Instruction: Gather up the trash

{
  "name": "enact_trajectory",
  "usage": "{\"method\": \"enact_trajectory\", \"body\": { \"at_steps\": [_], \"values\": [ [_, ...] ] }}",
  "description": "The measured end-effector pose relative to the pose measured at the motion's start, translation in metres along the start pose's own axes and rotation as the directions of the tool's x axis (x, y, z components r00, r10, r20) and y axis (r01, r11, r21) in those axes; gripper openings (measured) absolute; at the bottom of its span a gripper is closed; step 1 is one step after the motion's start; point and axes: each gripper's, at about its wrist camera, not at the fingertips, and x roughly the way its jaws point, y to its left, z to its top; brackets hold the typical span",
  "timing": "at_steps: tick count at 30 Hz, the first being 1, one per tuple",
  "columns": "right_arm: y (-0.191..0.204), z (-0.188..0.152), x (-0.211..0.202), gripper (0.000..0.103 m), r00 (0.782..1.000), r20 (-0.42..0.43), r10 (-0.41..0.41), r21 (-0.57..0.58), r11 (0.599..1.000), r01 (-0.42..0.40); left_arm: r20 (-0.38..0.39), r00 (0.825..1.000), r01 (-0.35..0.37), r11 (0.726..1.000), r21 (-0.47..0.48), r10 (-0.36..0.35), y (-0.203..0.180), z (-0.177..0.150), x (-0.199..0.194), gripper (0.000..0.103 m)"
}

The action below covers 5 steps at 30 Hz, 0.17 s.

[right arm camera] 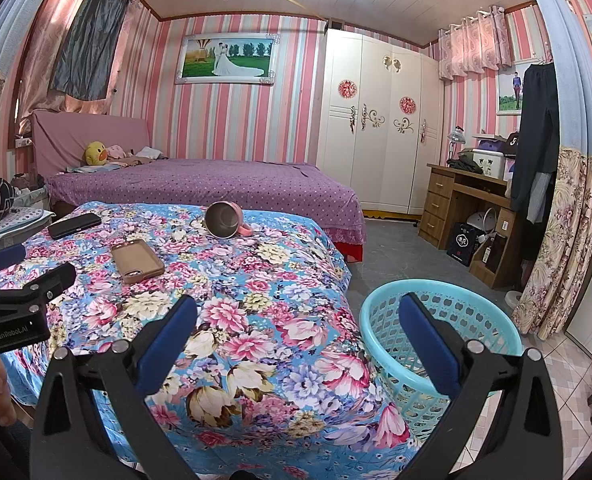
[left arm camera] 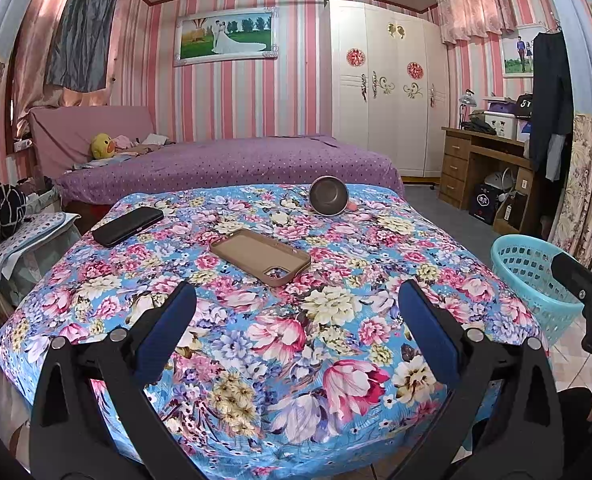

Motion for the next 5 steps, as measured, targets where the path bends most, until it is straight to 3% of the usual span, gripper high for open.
{"method": "enact_trajectory", "body": {
  "at_steps": [5],
  "values": [
    [0.0000,-0.0001,-0.0001,0.098,1.000,0.001,0.000,-0.001,1.000,0.000,-0.001,1.000,0.001,1.000,0.002,-0.001,0.0000,0.0000,0.0002,0.098]
  ]
}}
